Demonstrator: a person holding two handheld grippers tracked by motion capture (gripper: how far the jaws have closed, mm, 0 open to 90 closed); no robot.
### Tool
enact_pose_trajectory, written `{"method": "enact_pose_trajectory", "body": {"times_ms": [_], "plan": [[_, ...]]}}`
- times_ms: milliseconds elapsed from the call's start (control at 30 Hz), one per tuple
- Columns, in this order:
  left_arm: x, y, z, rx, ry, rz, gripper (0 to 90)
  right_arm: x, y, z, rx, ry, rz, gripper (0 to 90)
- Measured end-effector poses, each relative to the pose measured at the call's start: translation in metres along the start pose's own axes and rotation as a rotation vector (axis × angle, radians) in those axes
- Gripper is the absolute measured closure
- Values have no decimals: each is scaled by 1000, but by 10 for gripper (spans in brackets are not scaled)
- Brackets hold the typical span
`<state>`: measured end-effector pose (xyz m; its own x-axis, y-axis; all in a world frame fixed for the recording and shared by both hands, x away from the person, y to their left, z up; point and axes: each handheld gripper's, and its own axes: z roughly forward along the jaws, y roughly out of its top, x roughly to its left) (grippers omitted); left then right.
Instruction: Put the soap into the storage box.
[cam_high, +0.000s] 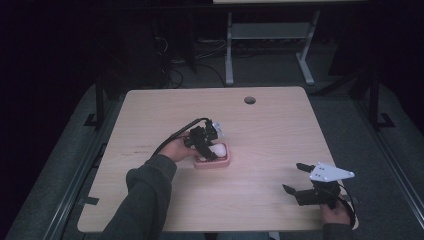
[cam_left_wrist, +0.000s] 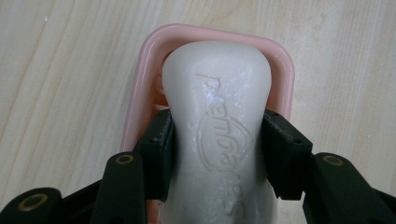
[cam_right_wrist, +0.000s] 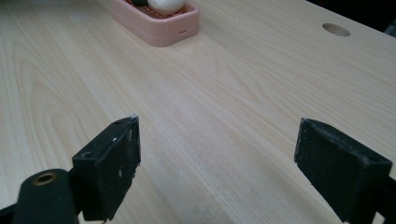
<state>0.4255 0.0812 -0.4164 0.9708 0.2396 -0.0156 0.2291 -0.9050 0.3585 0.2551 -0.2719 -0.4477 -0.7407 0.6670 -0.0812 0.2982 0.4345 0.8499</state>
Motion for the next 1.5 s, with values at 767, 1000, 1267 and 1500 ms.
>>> {"method": "enact_pose_trajectory", "body": {"times_ms": [767, 1000, 1267, 1500], "plan": [[1, 1, 4, 8, 2, 2, 494, 0, 0, 0, 2, 1, -2, 137], [0, 1, 7, 21, 0, 2, 493, 0, 0, 0, 2, 1, -2, 137], [0, 1, 7, 24, 4, 1, 488, 0, 0, 1, 0, 3, -5, 137], [0, 1, 3, 15, 7, -1, 476, 1, 1, 1, 2, 3, -4, 137]]}}
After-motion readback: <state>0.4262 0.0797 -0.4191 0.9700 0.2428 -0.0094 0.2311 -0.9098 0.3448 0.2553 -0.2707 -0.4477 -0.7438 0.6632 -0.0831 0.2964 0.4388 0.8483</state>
